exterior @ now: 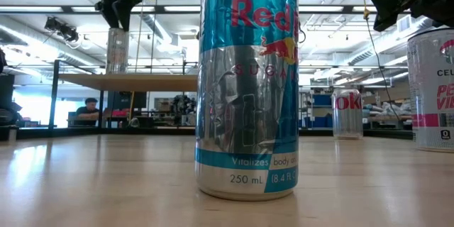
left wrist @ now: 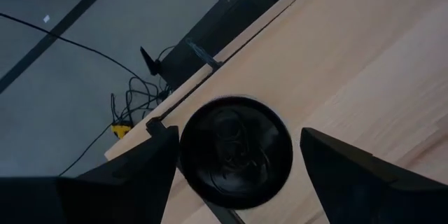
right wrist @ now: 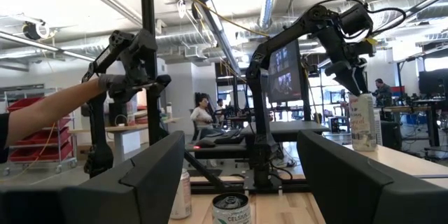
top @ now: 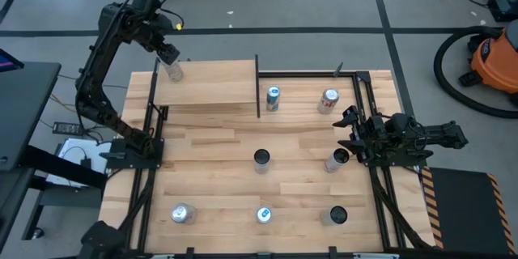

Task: Place canned beverage on shelf
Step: Put the left white-pink soda can on the shelf

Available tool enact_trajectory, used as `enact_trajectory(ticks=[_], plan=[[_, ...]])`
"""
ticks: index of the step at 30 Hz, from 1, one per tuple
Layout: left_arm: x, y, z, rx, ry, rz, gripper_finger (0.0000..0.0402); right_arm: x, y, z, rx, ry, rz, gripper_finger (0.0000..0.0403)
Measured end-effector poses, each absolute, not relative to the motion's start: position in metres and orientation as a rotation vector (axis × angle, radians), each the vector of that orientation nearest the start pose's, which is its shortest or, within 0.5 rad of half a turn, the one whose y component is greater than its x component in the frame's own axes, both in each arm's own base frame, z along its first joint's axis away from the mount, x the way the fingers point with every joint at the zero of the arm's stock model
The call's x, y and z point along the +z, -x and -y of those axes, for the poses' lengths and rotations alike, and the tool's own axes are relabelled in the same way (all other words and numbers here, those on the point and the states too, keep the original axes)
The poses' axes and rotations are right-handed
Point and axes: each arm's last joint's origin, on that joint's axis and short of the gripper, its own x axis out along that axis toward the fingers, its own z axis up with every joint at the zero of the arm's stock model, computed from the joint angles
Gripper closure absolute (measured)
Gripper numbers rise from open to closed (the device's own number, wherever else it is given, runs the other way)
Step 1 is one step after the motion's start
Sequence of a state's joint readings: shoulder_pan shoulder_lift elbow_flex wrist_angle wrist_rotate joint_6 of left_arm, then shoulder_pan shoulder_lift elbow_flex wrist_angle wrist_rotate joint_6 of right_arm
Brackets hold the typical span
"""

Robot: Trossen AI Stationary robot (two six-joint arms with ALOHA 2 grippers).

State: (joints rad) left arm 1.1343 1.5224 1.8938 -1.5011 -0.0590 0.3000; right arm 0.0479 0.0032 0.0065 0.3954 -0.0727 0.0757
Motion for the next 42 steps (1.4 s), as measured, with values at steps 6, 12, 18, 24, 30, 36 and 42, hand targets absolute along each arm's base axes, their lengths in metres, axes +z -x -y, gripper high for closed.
enact_trajectory(ticks=[6,12,18,24,30,36,42], plan=[[0.430,-0.107,-0.225,0.884,0.343,-1.130,0.0102,0.203,-0.090,-0.006,0.134,-0.070,0.394,0.0117],[0.434,-0.113,-0.217,0.871,0.329,-1.094,0.0102,0.203,-0.090,-0.006,0.134,-0.070,0.394,0.0117],[0.438,-0.129,-0.205,0.754,0.304,-1.043,0.0102,0.203,-0.090,-0.006,0.134,-0.070,0.394,0.0117],[0.440,-0.148,-0.189,0.676,0.260,-1.022,0.0102,0.203,-0.090,-0.006,0.134,-0.068,0.394,0.0117],[0.441,-0.167,-0.172,0.605,0.250,-1.012,0.0102,0.203,-0.089,-0.006,0.117,-0.045,0.403,0.0117],[0.441,-0.188,-0.149,0.500,0.201,-1.011,0.0102,0.205,-0.089,-0.006,0.109,-0.048,0.419,0.0117],[0.443,-0.210,-0.121,0.408,0.185,-0.970,0.0102,0.205,-0.089,-0.006,0.110,-0.048,0.419,0.0117]])
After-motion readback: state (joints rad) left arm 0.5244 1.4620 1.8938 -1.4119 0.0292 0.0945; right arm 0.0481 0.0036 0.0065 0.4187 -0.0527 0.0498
